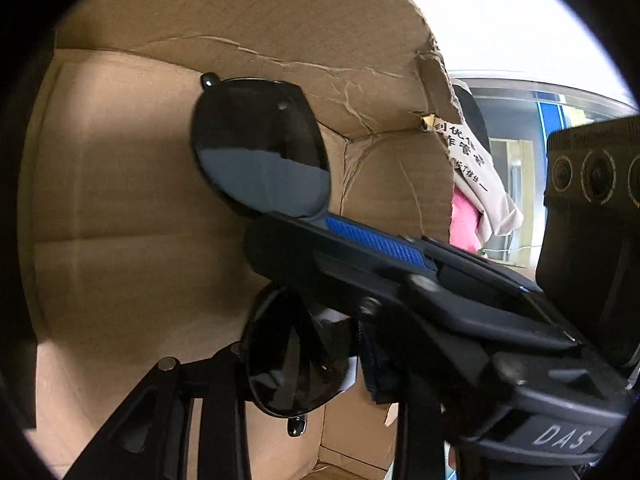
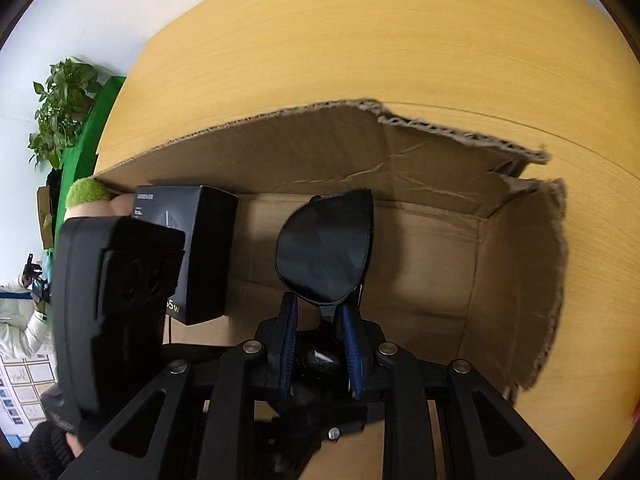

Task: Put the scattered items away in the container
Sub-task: 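Lower the sunglasses into the box and open the right gripper, then withdraw both grippers and move them toward the clear phone case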

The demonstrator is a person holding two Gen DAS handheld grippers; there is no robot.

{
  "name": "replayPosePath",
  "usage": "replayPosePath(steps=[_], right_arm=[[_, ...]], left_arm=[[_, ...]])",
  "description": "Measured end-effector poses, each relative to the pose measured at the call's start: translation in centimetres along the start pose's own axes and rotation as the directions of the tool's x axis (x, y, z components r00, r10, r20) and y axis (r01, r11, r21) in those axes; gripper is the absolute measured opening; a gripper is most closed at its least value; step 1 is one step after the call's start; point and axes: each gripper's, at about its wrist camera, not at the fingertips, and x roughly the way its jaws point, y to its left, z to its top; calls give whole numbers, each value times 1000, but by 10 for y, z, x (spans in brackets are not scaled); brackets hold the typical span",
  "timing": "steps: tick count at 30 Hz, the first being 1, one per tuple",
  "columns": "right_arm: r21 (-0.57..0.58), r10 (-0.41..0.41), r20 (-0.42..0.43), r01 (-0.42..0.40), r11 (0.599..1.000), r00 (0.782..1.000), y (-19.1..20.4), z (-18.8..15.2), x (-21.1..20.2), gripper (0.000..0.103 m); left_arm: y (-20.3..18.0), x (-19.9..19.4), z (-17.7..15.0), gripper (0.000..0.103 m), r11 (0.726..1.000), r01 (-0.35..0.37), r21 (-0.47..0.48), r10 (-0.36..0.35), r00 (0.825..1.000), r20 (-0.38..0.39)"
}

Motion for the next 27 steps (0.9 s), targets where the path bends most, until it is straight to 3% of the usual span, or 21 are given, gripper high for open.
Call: replayPosePath(steps=[2,4,6,14,16,17,18,19,22,23,25,27], right_arm=[[-29,-24,8,24,999,1000,4,-1,0,28],[-57,-37,10,38,998,999,8,-3,0,30],[-90,-105,20,106,990,994,12,-4,1,28],[-69,-130,67,135,988,989,3,-17,-9,31],[-51,-134,88,139,989,987,3,-22,-22,54],[-39,-152,105,157,987,983,6,-27,-32,76],[-25,-175,130,180,983,976,10,-34,-43,87],[-12,-193,160,198,980,968,15,-42,-56,89],[-10,-205,243,214,977,948,46,-72,-97,92],[-18,-210,270,223,975,940,59,-87,-112,94],[-23,-232,313,251,968,921,82,-117,-140,97],[-31,-236,341,262,965,910,97,-148,-174,101]], left_arm=[[-3,-3,-4,38,1000,-27,7,27,1000,-4],[-6,-8,-10,52,999,-42,6,42,999,-10],[-9,-15,-16,57,998,-59,6,59,998,6],[-18,-63,-53,57,993,-114,6,113,990,83],[-27,-83,-67,57,988,-154,25,149,978,145],[-34,-97,-77,57,982,-184,38,173,966,194],[-43,-111,-87,57,974,-223,50,204,947,247],[-53,-125,-97,61,961,-270,61,241,923,301],[-82,-173,-136,62,902,-423,81,343,819,460],[-84,-190,-142,63,889,-450,82,354,792,497],[-95,-223,-167,72,859,-507,68,385,728,568],[-109,-253,-203,75,821,-570,36,420,645,639]])
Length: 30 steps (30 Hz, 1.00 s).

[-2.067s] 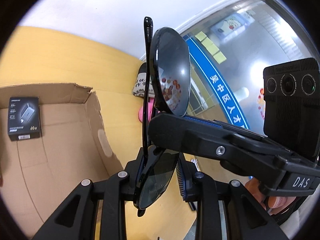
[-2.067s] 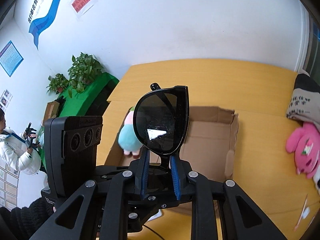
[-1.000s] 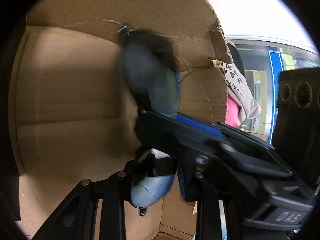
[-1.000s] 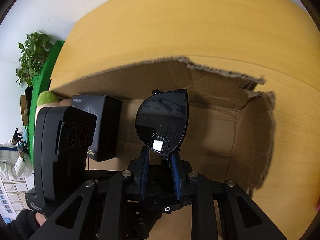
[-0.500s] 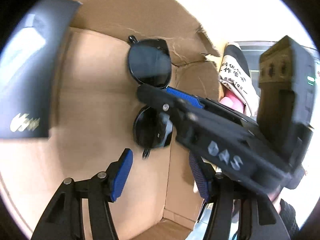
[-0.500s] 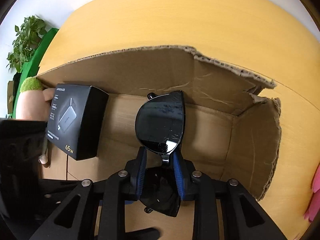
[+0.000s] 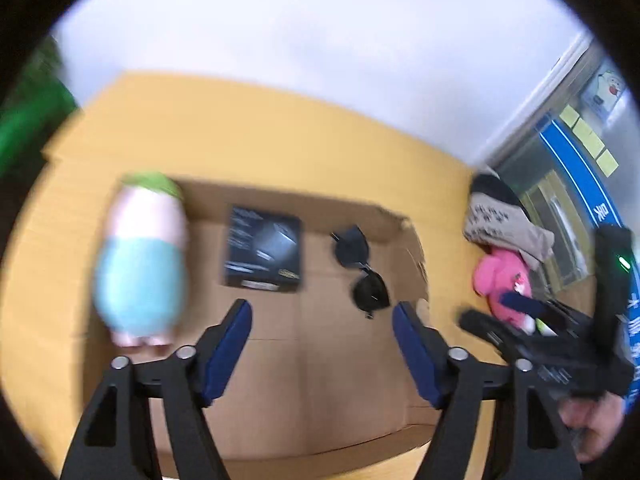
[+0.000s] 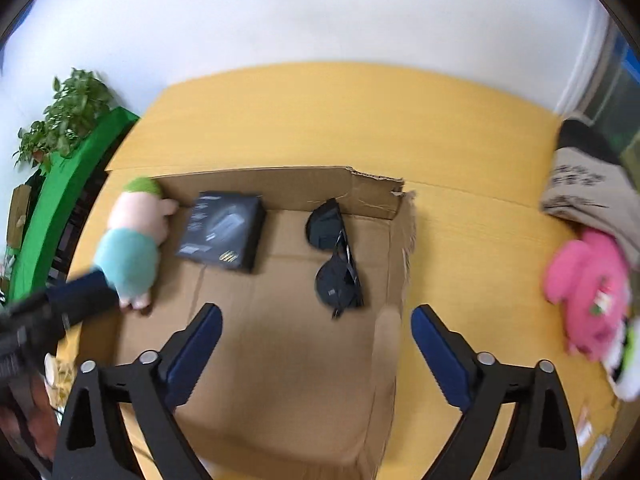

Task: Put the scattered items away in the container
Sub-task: 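Withdraw both grippers and move them toward the clear phone case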

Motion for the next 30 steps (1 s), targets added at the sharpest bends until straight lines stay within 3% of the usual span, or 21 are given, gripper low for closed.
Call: replayPosePath(steps=[3,5,13,21,25,30], right_arm=[[-17,15,68,-14,1000,998,31,-25,-60,102],[-29,10,106,-7,1000,994,49,-40,-93,103],[-71,6,90,1,997,996,88,-96,-136,103],[-104,-5,85,14,994,996,133,-118,-152,102],[-117,-38,68,46,992,997,149,-122,-154,102],[-93,-57,16,59,994,998,158,-127,-149,102]], left_arm=[[-8,-56,-6,78,993,-116,36,112,989,97],[-15,-90,-14,80,977,-204,57,195,970,143],[-18,-150,-65,80,946,-295,133,283,954,102],[-11,-172,-87,80,948,-259,184,248,965,83],[2,-170,-90,80,961,-210,179,200,977,72],[27,-157,-94,80,987,-101,127,102,995,-2]])
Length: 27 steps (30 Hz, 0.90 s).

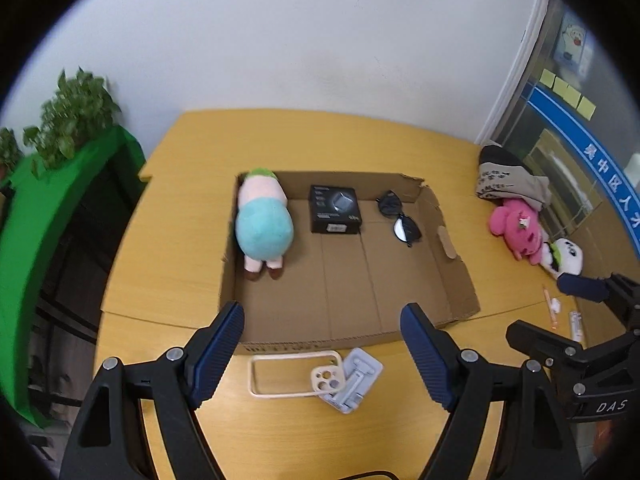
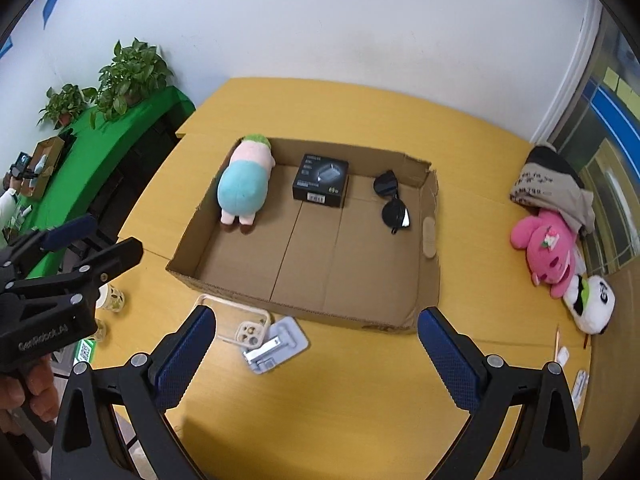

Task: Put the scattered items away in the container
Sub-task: 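Withdraw both grippers and move them toward the clear phone case, then close both grippers on the white rim of the clear phone case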

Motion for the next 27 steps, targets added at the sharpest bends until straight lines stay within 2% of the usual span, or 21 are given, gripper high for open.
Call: replayPosePath(steps=[4,7,12,17,21,24,27], right_arm=[[38,44,-72,-41,998,996,5,-11,16,102],[88,99,-141,-87,992,985,8,-26,41,103],[135,136,-250,-105,985,959,16,-56,96,102],[209,213,-295,-155,966,931,21,-75,145,97],[234,240,-302,-172,957,923,23,-74,177,89],[243,248,-304,-177,954,920,25,-69,201,88],[238,256,-314,-186,953,914,31,-64,225,85]], left_arm=[[22,15,-13,80,999,26,-34,-28,998,-54],[44,29,-28,80,996,42,-74,-50,993,-106],[75,61,-53,80,994,35,-99,-55,976,-210],[99,103,-76,79,989,66,-135,-104,951,-292],[112,142,-89,75,985,70,-160,-124,926,-356],[118,173,-96,64,980,78,-185,-149,901,-407],[124,199,-103,63,974,77,-213,-167,882,-441]])
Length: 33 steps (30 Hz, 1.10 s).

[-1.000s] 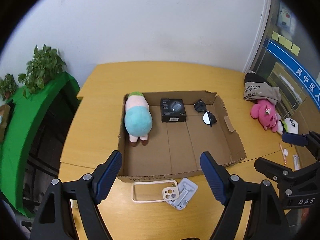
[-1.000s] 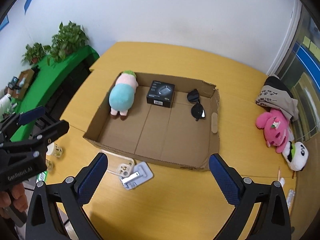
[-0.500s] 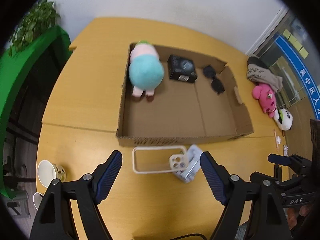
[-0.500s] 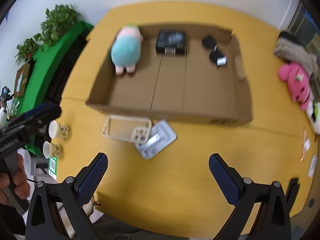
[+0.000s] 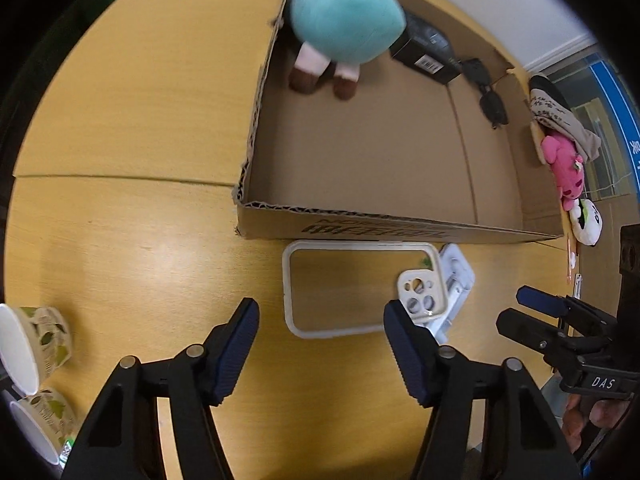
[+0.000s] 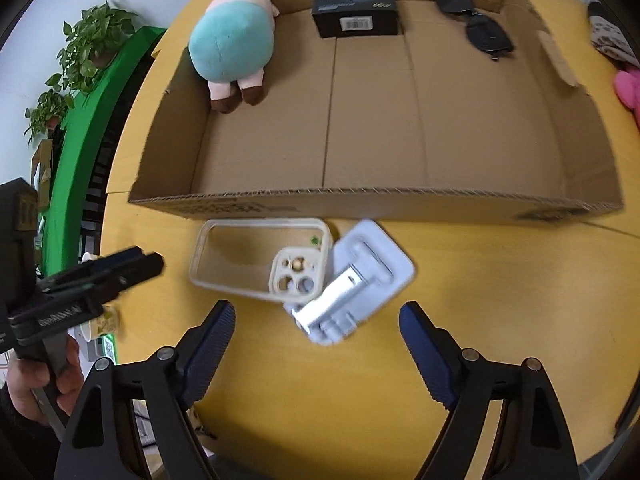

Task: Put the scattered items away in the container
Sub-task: 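Close both grippers on the white rim of the clear phone case, then lift the phone case off the table with both grippers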

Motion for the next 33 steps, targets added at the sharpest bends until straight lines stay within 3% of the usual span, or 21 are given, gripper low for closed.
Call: replayPosePath(steps=[2,7,9,14,18,22,27,33], right_arm=[[7,16,-22,-16,1000,1000,0,8,17,79],[5,29,-71,-29,1000,997,3,22,56,64],[-11,27,-70,-28,1000,997,5,24,63,55],[-35,7,-79,-10,999,997,8,31,72,36],[-56,-35,-85,30,998,996,6,30,72,13],[-63,-50,-91,44,997,995,7,30,72,10],[-73,-62,-71,56,996,996,16,26,59,9],[-91,-62,4,62,994,998,34,23,10,9]], left_arm=[[5,14,3,63,1000,0,-14,-1,1000,-23],[14,42,7,41,999,-2,-35,-1,996,-94],[16,48,7,37,999,-4,-41,-1,994,-111],[20,52,9,18,999,14,-51,-19,995,-100],[22,52,8,15,998,20,-53,-24,996,-86],[21,47,7,5,999,0,-32,-3,998,-66],[17,21,7,5,1000,-1,7,1,1000,-25],[2,-24,2,5,999,16,46,-18,999,40]])
